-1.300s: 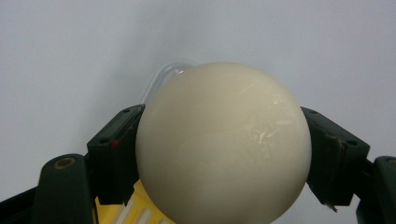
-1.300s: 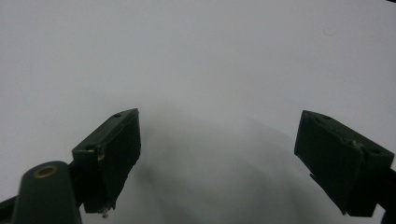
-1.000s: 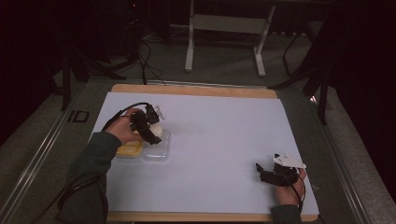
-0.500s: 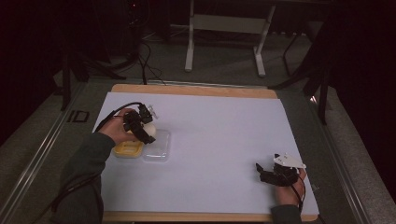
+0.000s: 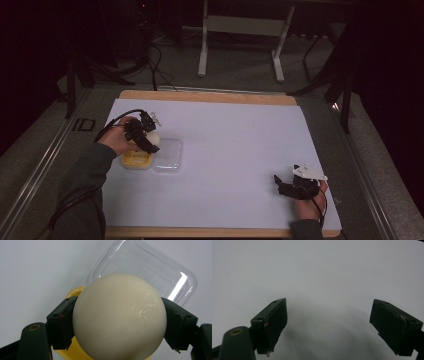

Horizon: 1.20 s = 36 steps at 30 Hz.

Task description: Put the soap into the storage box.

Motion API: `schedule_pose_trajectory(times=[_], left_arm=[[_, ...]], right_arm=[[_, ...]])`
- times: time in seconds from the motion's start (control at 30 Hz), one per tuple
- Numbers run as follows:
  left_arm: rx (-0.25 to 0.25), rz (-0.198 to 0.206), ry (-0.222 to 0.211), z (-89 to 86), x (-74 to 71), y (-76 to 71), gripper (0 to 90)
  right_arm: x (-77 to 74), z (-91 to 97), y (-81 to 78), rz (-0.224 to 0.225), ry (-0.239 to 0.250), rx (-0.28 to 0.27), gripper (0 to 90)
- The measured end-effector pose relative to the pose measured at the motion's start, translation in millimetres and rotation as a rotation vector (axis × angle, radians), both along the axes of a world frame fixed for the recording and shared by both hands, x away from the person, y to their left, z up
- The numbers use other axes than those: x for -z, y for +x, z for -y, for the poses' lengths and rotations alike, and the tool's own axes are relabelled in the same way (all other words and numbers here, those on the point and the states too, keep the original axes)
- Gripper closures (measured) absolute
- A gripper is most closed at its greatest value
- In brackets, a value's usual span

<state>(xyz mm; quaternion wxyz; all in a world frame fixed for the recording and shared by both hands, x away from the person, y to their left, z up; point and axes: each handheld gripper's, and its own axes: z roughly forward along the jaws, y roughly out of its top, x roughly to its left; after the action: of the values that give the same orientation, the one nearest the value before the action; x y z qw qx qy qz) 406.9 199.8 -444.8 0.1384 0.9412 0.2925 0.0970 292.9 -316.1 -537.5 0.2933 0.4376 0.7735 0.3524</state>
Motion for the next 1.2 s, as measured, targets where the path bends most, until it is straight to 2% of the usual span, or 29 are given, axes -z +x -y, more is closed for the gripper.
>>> schedule_pose_trajectory(times=[0.43,1.2], left_arm=[[-0.030,-0.007,0.018,-13.4,5.6,-0.8,23.3],[-0.073,-0.020,0.020,-26.8,16.6,0.2,23.2]], right_arm=[[0.0,-0.2,-0.1,0.001,-0.002,0.000,14.5],[0.1,-0.4,-0.1,0.001,-0.004,0.000,14.5]])
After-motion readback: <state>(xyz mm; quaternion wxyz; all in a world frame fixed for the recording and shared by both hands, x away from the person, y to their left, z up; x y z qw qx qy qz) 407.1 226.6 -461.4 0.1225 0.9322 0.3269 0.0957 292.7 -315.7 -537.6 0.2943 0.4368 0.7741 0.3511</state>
